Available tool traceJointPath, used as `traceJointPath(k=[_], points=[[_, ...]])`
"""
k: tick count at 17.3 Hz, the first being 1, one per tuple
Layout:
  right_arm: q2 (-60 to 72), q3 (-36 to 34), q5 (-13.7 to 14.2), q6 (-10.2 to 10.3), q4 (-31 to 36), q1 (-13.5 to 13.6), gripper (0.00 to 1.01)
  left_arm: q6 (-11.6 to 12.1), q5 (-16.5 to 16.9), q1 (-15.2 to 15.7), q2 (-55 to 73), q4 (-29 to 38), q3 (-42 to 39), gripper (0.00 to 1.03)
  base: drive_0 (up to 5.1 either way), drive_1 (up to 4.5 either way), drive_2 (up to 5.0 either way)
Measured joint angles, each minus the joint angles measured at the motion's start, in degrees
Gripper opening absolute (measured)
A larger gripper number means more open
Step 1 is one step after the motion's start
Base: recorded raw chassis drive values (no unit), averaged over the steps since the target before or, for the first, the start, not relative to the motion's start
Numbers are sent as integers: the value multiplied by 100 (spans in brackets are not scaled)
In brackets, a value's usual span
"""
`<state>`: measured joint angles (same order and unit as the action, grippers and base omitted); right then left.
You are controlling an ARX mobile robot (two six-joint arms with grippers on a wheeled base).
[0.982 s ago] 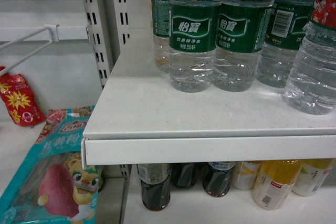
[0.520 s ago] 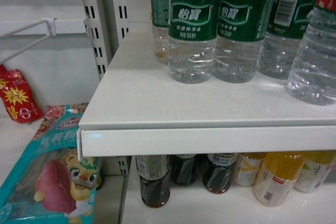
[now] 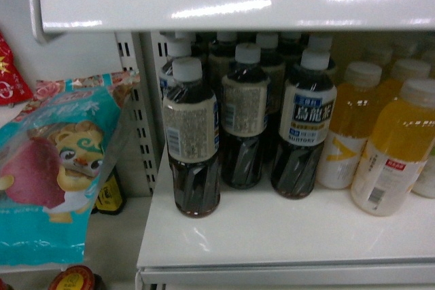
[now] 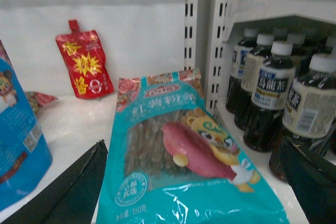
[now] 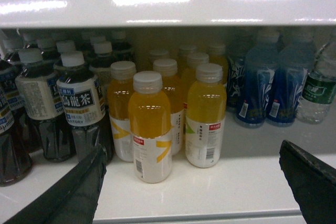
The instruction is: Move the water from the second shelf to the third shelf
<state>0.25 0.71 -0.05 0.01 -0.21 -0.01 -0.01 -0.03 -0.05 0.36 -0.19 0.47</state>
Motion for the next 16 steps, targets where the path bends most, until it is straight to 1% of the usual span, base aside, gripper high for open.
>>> traceJointPath(k=[16], points=[[0, 0, 2, -4, -9, 0, 98, 0, 0, 0, 0, -13, 0, 98, 0, 0, 0]])
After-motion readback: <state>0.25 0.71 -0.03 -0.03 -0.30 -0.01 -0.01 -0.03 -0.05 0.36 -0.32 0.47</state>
